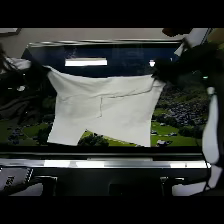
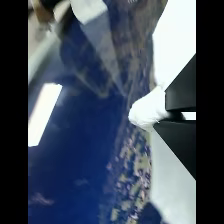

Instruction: Fold the clothes and pants, and hang the long-sleeved shirts on hangers.

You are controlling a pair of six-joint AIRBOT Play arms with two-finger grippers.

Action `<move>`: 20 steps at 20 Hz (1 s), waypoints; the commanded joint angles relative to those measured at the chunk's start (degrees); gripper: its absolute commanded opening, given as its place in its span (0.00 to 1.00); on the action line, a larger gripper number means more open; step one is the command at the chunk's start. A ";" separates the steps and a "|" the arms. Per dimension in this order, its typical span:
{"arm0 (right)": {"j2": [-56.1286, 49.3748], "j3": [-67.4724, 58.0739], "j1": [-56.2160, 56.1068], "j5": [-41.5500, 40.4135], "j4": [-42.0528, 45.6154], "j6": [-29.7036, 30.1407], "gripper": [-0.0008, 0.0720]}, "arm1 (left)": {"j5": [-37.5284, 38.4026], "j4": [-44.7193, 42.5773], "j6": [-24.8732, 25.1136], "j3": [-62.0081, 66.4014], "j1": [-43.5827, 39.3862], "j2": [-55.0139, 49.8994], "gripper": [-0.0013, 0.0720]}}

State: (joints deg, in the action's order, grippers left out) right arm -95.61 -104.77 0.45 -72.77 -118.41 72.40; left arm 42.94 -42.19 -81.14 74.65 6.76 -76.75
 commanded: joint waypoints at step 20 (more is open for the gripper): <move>13.03 31.47 23.28 -12.39 -9.77 31.91 0.61 | 29.59 0.52 4.90 9.49 18.36 -16.98 0.86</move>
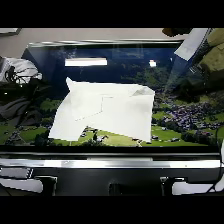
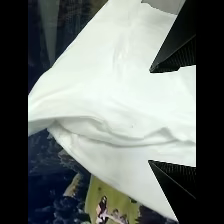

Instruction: Fold the clothes and pants, and hang the long-sleeved shirts on hangers.

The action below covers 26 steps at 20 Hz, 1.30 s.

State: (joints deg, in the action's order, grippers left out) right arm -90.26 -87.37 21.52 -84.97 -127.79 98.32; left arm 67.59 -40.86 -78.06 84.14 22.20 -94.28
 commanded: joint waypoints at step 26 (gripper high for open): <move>14.56 54.36 -12.76 29.99 -7.10 10.21 0.08 | 4.92 -7.91 2.21 -0.15 3.13 -1.25 0.86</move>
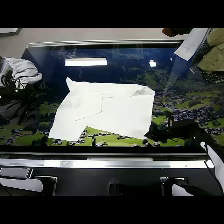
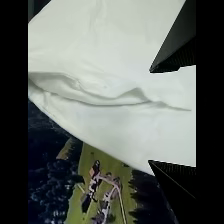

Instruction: Fold the clothes and pants, and hang the long-sleeved shirts on hangers.

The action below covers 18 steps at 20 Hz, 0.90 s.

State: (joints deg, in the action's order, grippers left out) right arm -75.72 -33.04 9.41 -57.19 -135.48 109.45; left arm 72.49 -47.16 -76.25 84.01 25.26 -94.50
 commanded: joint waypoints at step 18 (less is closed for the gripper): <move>8.48 0.00 -0.66 -3.17 2.62 -5.62 0.05 | 4.48 -0.24 13.27 -0.02 -2.25 -13.25 0.83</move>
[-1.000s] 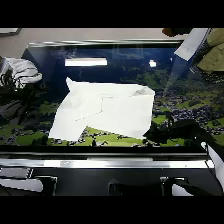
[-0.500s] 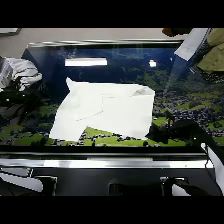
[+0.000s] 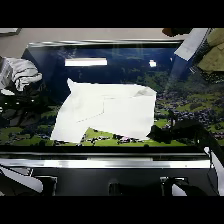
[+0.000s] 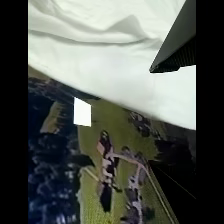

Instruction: Fold the clothes and pants, and hang the long-sleeved shirts on hangers.

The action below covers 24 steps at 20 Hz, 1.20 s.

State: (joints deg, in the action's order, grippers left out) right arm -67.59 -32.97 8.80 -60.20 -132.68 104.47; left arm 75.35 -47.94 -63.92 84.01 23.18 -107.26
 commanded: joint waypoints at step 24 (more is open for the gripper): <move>0.35 -10.45 -0.07 -1.22 -1.44 -0.57 0.05 | 2.89 5.35 2.19 0.98 -6.43 0.66 0.04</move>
State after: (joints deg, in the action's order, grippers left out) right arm -67.31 -38.09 8.80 -60.10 -133.95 103.88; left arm 76.95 -46.33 -61.63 82.83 16.99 -108.49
